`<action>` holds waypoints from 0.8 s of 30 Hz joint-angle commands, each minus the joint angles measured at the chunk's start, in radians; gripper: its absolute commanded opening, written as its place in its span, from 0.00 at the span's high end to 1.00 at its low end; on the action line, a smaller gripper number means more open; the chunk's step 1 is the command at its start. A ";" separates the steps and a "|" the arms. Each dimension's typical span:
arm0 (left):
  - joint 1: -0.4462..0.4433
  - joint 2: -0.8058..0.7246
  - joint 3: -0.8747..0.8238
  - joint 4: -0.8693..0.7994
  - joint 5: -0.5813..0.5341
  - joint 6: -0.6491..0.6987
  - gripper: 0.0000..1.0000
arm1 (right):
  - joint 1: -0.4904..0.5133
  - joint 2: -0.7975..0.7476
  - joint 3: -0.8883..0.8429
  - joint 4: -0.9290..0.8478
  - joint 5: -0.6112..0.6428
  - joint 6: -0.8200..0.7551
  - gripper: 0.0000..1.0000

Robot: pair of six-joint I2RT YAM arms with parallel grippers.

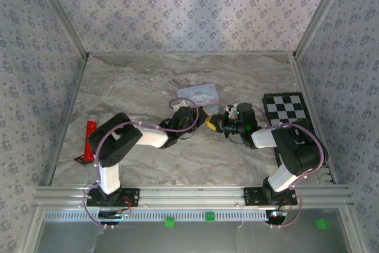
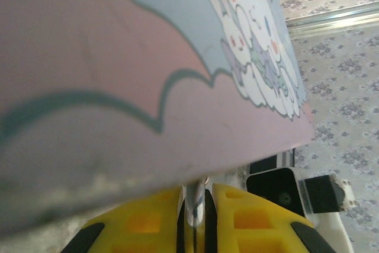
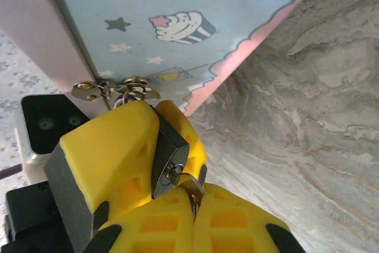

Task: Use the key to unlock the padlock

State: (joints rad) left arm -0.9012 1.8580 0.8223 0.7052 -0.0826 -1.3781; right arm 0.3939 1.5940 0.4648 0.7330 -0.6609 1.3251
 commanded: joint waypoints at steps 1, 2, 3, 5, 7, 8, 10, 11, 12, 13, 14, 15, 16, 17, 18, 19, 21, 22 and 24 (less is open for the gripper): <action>-0.129 0.024 0.043 0.008 0.292 0.009 1.00 | 0.037 -0.017 0.118 0.144 0.078 -0.055 1.00; -0.130 0.024 0.044 0.004 0.292 0.010 1.00 | 0.017 -0.018 0.110 0.144 0.075 -0.058 1.00; -0.130 0.021 0.043 0.005 0.292 0.010 1.00 | -0.006 -0.019 0.101 0.143 0.072 -0.055 1.00; -0.130 0.012 0.030 0.004 0.284 0.013 1.00 | -0.061 -0.012 0.069 0.166 0.060 -0.037 1.00; -0.128 0.003 0.023 0.003 0.276 0.016 1.00 | -0.105 -0.002 0.038 0.198 0.048 -0.019 1.00; -0.127 -0.003 0.020 0.004 0.273 0.017 1.00 | -0.120 0.004 0.026 0.205 0.043 -0.017 1.00; -0.128 -0.008 0.020 0.001 0.272 0.021 1.00 | -0.135 0.014 0.014 0.209 0.042 -0.019 1.00; -0.128 -0.008 0.023 -0.001 0.274 0.023 1.00 | -0.135 0.020 0.012 0.215 0.041 -0.018 1.00; -0.128 -0.007 0.027 -0.004 0.276 0.025 1.00 | -0.129 0.027 0.013 0.226 0.041 -0.015 1.00; -0.130 -0.004 0.035 -0.008 0.281 0.027 1.00 | -0.114 0.033 0.018 0.241 0.040 -0.007 1.00; -0.130 -0.001 0.044 -0.011 0.289 0.028 1.00 | -0.097 0.037 0.028 0.248 0.041 -0.004 1.00; -0.132 0.002 0.053 -0.017 0.298 0.030 1.00 | -0.079 0.038 0.038 0.248 0.041 -0.004 1.00; -0.135 0.004 0.068 -0.033 0.309 0.035 1.00 | -0.056 0.037 0.050 0.245 0.041 -0.006 1.00; -0.139 0.003 0.083 -0.054 0.312 0.045 1.00 | -0.040 0.033 0.060 0.239 0.041 -0.009 1.00; -0.144 -0.001 0.092 -0.068 0.311 0.053 1.00 | -0.032 0.029 0.065 0.235 0.041 -0.013 1.00; -0.148 -0.004 0.099 -0.082 0.308 0.064 1.00 | -0.027 0.021 0.071 0.229 0.040 -0.021 1.00; -0.150 -0.012 0.103 -0.099 0.304 0.077 1.00 | -0.036 0.007 0.074 0.198 0.039 -0.043 1.00; -0.149 -0.017 0.098 -0.100 0.297 0.077 1.00 | -0.047 0.001 0.072 0.175 0.040 -0.055 1.00; -0.143 -0.025 0.084 -0.103 0.283 0.077 1.00 | -0.071 -0.007 0.058 0.154 0.037 -0.066 1.00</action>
State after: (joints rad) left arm -0.9169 1.8683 0.8829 0.6003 -0.0807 -1.3365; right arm 0.3344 1.6238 0.4400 0.7742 -0.7147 1.3067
